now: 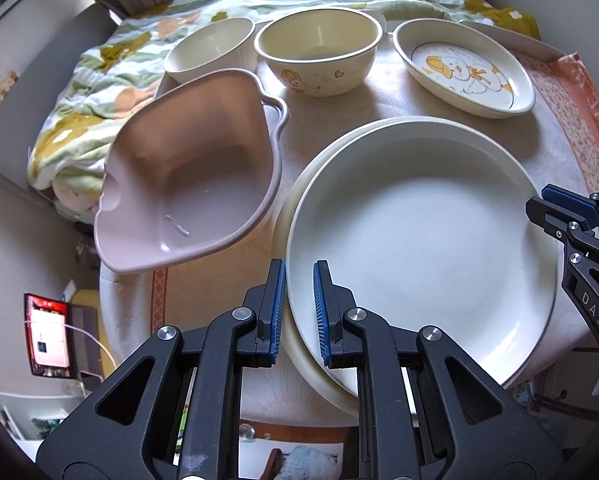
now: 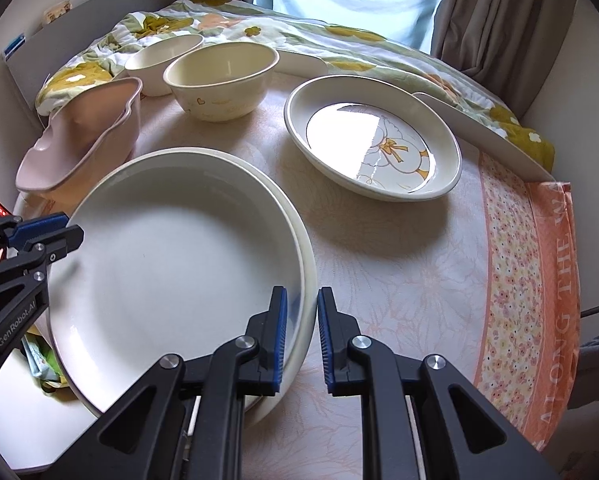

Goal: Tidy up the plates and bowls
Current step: 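Lower the white plate onto the yellow bowl and open both grippers, then grasp the white duck-print plate rim with both grippers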

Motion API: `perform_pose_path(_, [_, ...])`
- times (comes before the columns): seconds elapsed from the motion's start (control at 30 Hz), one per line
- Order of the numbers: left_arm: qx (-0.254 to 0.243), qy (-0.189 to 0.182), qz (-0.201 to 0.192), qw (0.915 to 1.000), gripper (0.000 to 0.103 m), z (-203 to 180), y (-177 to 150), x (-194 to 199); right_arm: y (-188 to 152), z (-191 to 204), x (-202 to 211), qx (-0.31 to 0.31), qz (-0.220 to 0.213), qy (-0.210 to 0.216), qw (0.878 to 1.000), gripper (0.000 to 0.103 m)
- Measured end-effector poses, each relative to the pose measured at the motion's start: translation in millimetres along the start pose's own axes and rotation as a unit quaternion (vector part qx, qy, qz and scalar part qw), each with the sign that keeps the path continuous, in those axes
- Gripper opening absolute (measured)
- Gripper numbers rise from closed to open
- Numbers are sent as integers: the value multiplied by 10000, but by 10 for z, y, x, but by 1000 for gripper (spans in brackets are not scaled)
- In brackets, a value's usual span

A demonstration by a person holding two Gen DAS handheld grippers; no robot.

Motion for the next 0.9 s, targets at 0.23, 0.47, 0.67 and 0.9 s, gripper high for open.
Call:
perform_pose_path(0.23, [292,-495,-526,9970,14,133,352,499,252,-265,468,-587,-490,433,9961,14])
perform_pose_path(0.47, [413,-1116,-1315,9842,103,69,869,814,526,-708,843,-1110,-1072,706,9855,103])
perform_pose_path(0.67, [890,-1897,-943,9733,102,-96,1193,553,789,-1196,799,-621,-1188,-40,9910,103])
perform_pose_path(0.9, [1447,-1868,-418,9708,92,-451,1355,-9,1071,-1765,247,-602,-673,862,9922,103])
Point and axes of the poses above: each gripper's, at about its wrist camera, not at the fingertips, and x roughly against the way its jaws point, z to its left, y to its top, the point moved 1 cm from there along -x, roughly the way its jaws point, and after that the axes turned 4 degrees about -z, right-handed, at the moved point
